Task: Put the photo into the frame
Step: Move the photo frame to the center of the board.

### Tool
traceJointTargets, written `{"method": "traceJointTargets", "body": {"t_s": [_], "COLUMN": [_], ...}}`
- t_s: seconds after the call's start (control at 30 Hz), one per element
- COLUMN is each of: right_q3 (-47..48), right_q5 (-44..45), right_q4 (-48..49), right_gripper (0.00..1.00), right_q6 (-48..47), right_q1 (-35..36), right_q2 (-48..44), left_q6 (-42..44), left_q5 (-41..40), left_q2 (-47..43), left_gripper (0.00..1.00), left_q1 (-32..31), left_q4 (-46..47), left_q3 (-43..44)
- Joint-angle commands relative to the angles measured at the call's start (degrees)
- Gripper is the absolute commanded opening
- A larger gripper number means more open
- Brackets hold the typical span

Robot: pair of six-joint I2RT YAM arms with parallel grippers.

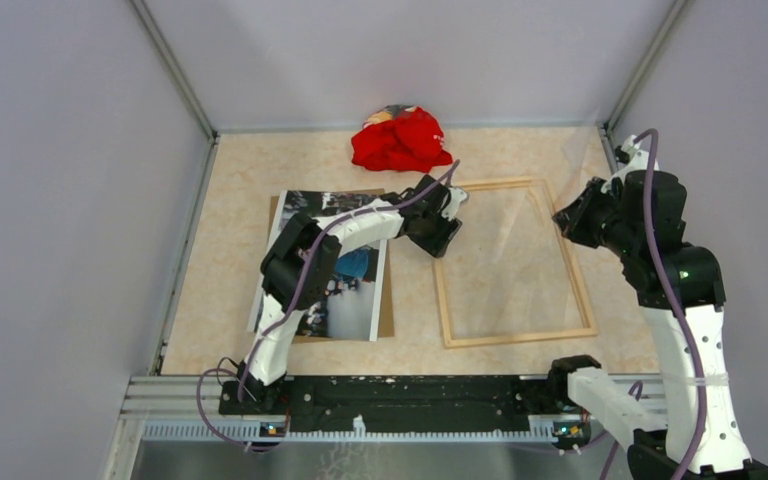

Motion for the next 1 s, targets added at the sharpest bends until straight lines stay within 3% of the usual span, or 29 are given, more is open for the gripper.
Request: {"method": "traceJointTargets", "body": {"t_s": [0.0,0.5,0.97], "right_q3": [-0.81,-8.69,-10.07], "right_q5": [-2.01,-11.06,-14.78], "right_q4": [5.15,12.36,15.45], "right_gripper": [0.00,0.00,0.00], "right_q6": [-0.19,3.59,5.98], "right_q1": [-0.02,0.01,0.01], "right_q2": [-0.14,0.30,0.14], "left_q6": [5.04,15.99,21.46], "left_q5": [-10.64,-17.71,-17.89], "left_q2": [-1.47,-6.78,-10.19], "left_gripper": [0.62,0.59,0.62], "left_q1": [0.64,1.40,2.65], "left_q4": [-3.38,-1.64,1.16], "left_q3": [-3.99,-15.53,-26.63]}}
